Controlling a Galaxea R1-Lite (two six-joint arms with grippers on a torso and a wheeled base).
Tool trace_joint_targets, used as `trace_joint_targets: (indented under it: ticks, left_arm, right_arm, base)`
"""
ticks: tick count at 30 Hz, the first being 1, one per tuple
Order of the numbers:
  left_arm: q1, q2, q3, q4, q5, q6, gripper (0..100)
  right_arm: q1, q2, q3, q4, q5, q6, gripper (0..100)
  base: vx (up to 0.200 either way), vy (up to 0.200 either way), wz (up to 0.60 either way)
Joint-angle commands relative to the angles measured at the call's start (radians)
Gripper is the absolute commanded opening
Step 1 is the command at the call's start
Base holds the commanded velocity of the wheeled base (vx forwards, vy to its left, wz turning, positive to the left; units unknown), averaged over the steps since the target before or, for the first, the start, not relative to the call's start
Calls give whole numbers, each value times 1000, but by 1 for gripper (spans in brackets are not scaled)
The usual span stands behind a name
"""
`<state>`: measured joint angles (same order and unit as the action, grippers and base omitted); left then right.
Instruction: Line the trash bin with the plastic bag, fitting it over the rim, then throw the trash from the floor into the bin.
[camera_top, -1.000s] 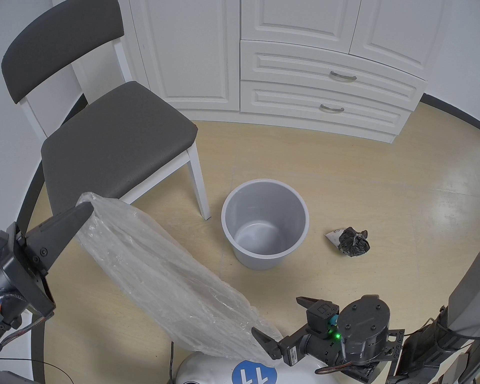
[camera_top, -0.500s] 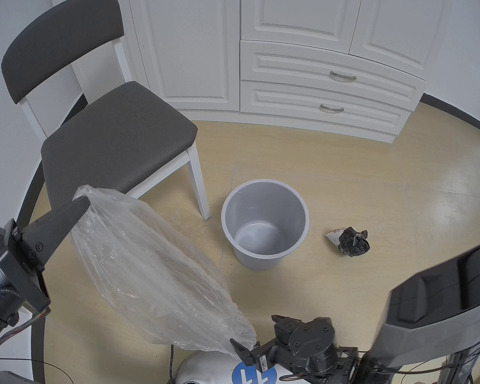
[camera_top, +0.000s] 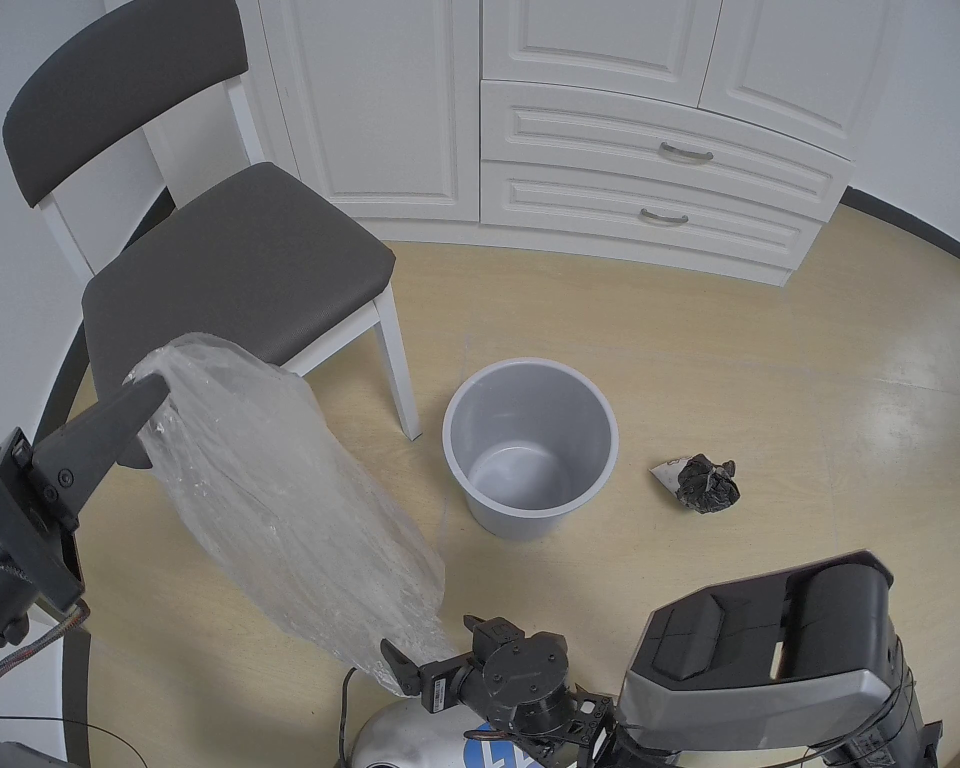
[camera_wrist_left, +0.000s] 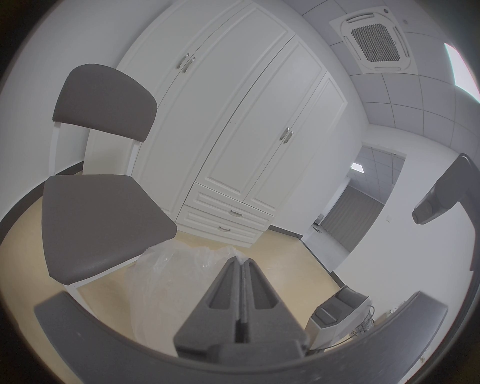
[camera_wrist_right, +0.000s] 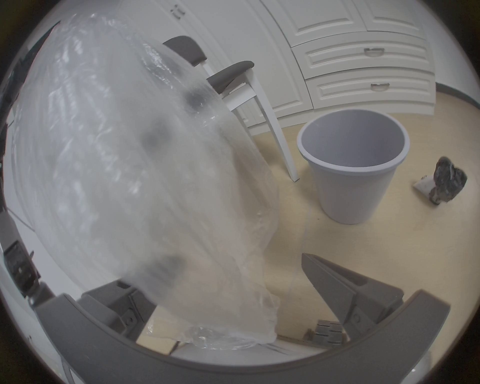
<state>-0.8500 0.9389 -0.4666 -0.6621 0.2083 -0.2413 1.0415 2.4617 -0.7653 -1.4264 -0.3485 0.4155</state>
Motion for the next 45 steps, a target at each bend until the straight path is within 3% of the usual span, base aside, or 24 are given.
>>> trace_joint_targets:
  ticks: [1, 12, 15, 20, 24, 38, 45]
  left_arm:
    - [0, -5, -1, 1, 0, 0, 0]
    - [0, -6, -3, -1, 0, 2, 0]
    - [0, -8, -4, -1, 2, 2, 0]
    - [2, -32, -7, -1, 2, 4, 0]
    - [3, -37, -12, 1, 2, 4, 0]
    - [6, -42, -15, 1, 2, 4, 0]
    - [6, -49, -18, 1, 2, 4, 0]
  right_arm:
    - [0, 49, -46, -23, -4, 11, 100]
    - [-8, 63, -51, -101, -9, -11, 100]
    - [-14, 59, -37, -88, -27, -54, 100]
    - [-51, 56, 11, -83, -75, -204, 100]
    - [-61, 45, 46, -83, -86, -254, 100]
    - [-147, 13, 44, -86, -110, -330, 100]
    - [-227, -27, 32, -85, -110, -357, 100]
  base:
    - [0, 0, 0]
    - [0, 0, 0]
    - [0, 0, 0]
    - [0, 0, 0]
    - [0, 0, 0]
    - [0, 0, 0]
    - [0, 0, 0]
